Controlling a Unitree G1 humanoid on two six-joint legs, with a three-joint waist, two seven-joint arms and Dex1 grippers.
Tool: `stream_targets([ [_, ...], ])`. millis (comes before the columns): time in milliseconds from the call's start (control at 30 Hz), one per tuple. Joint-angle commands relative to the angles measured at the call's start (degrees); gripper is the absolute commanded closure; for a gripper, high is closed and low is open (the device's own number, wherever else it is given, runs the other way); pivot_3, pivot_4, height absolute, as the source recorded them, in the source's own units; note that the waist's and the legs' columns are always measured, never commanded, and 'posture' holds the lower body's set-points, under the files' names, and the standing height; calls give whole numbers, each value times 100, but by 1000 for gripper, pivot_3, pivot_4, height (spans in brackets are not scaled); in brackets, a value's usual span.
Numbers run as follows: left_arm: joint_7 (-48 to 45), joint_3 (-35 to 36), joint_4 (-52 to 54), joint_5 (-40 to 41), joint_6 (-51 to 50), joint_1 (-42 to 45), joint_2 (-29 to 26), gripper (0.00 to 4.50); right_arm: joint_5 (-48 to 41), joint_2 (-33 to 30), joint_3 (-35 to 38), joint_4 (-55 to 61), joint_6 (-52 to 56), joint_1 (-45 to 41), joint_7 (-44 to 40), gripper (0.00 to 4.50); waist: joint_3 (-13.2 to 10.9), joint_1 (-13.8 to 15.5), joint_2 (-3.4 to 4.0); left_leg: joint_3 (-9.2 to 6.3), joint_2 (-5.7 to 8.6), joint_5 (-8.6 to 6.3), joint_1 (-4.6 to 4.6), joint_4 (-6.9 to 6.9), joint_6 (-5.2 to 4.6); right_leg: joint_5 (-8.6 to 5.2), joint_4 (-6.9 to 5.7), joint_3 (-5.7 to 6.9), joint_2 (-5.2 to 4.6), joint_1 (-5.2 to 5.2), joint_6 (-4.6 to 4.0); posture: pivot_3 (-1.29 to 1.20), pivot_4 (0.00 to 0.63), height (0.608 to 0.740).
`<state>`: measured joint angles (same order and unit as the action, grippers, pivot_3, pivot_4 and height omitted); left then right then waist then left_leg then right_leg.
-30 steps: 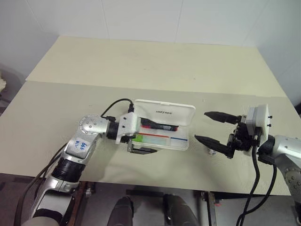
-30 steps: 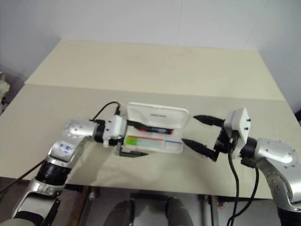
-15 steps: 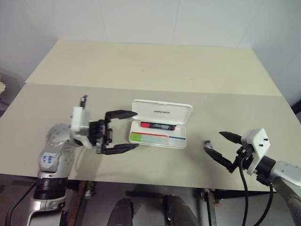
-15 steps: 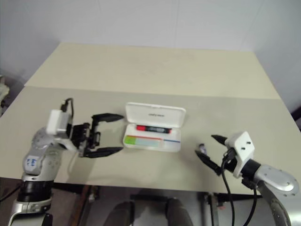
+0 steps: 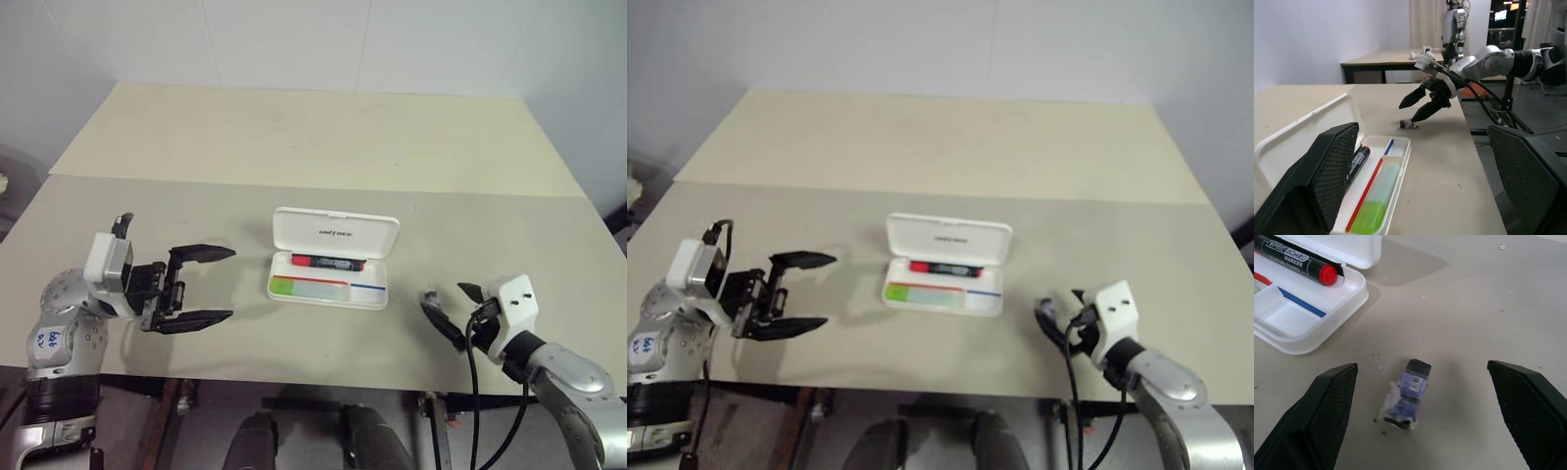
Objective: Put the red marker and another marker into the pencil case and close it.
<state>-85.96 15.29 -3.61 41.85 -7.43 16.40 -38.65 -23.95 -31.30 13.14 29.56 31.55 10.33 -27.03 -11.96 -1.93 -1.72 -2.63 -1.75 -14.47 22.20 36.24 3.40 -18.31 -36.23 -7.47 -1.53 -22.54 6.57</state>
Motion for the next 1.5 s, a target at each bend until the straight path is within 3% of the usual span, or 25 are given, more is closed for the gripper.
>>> stream_targets([
  [33,-267,194,-187,29,135,102,-181,32,101,79,-152,58,46,50,109,0,1,-1,-1,0,-1,0,0,-5,0,2,2,0,0,-2,4,0,150,740],
  [467,24,410,-207,180,137,196,-271,32,563,219,-414,-351,489,88,555,0,28,-6,-46,3,-3,-2,0,-8,2,3,23,-1,-2,7,3,0,150,740],
  [600,117,442,-85,225,63,165,-245,0,567,166,-460,-395,869,35,598,917,55,1,-89,3,-6,-2,-6,-6,2,6,26,-2,-3,12,-1,0,150,740],
  [833,216,492,16,214,24,112,-250,0,546,102,-449,-437,1060,-79,552,3307,75,19,-117,8,-7,-1,-8,-4,1,15,50,-4,-16,25,-15,0,150,740],
  [933,259,494,52,208,10,109,-223,0,587,39,-399,-505,970,-209,516,4089,75,19,-117,11,-6,-1,-6,-5,1,20,63,-4,-22,28,-22,0,150,740],
  [1267,312,505,30,217,-26,171,-170,0,121,-562,-2,-286,702,-1073,-117,4093,55,17,-85,34,0,2,14,-11,-4,26,74,-16,-30,8,-25,0,150,740],
  [1400,290,555,18,262,-41,149,-179,0,-459,-825,4,213,720,-1588,-708,4093,50,-35,-76,30,-16,-2,16,-35,-6,41,61,-12,-2,-13,11,0,150,740],
  [1433,286,573,22,276,-49,129,-185,0,-608,-868,-38,325,775,-1744,-814,4093,49,-52,-74,27,-21,-4,16,-45,-8,74,55,-8,4,-19,79,0,150,740],
  [1500,290,610,38,330,-94,92,-189,0,-846,-950,-173,477,934,-2027,-975,4093,45,-77,-69,20,-27,-4,15,-63,-8,70,55,0,9,-26,75,0,150,740],
])
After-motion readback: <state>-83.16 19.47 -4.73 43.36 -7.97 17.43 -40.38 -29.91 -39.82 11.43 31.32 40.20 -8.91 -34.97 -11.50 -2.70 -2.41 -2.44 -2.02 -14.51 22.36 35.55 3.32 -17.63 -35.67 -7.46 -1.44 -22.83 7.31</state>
